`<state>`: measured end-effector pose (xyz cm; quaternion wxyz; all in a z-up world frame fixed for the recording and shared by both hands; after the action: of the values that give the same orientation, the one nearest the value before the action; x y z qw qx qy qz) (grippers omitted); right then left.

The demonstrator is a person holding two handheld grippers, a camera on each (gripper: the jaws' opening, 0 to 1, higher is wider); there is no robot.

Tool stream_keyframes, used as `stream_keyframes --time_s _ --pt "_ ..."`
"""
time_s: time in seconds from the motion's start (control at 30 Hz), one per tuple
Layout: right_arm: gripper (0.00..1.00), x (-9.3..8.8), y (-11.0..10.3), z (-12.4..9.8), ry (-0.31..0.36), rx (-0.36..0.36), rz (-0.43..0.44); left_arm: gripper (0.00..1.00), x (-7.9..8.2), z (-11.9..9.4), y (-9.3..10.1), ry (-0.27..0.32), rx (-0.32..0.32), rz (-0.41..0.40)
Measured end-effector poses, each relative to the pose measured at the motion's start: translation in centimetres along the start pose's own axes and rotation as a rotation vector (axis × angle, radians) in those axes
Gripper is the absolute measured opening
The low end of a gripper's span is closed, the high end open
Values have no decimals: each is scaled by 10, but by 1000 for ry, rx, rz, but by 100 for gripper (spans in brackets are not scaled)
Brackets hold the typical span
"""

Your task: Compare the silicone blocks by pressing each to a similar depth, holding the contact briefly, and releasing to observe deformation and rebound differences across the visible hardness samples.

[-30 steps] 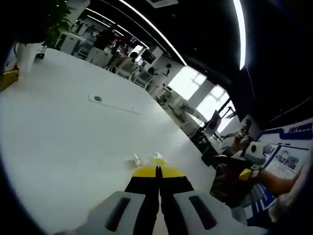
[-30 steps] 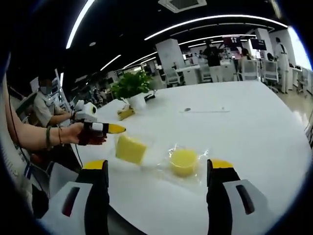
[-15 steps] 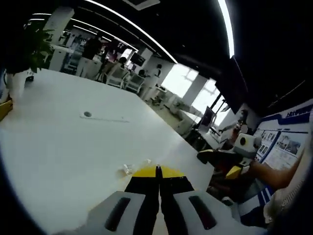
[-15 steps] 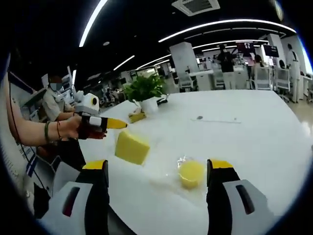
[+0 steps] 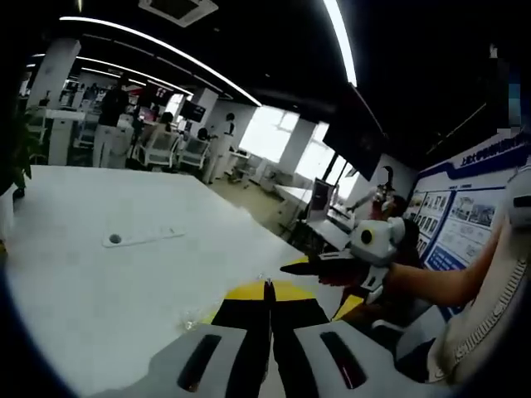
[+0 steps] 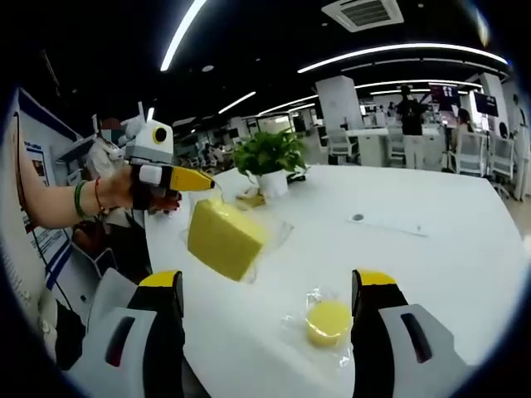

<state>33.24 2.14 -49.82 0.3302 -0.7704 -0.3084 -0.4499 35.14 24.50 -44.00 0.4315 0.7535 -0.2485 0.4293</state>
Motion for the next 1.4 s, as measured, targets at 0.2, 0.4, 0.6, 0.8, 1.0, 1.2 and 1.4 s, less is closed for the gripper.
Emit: stream_keyframes --time_s 0.2,0.4,0.6,0.8,1.0,1.2,1.4 --pt "79 7 -5 16 14 93 30 0 7 4 16 -1 -59 24" --pt "79 14 -12 31 29 180 57 0 9 3 29 12 -119 17" --pt "76 18 -24 42 26 294 46 0 11 -1 41 31 -210 7" --pt "70 22 -35 45 33 395 49 0 13 -4 47 52 -258 24" --pt "57 25 -38 46 47 423 61 0 15 -7 47 71 -245 50" --pt "40 28 -49 42 45 475 59 0 12 -9 45 77 -203 90" --pt "30 29 -54 41 36 454 4 0 8 -12 45 77 -164 126"
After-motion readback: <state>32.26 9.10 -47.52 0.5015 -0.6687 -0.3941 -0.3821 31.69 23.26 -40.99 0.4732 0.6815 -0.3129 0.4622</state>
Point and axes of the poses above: the point that each gripper's makers call its tool centre point, and the gripper's own axes: z roughly forward along the fingers, y roughly to its right, x roughly out of its top, the point moved 9 cm from there along -z, roughly backward along the fingers, and after that the axes turned 4 degrees about -y, right-handed, at the moved point
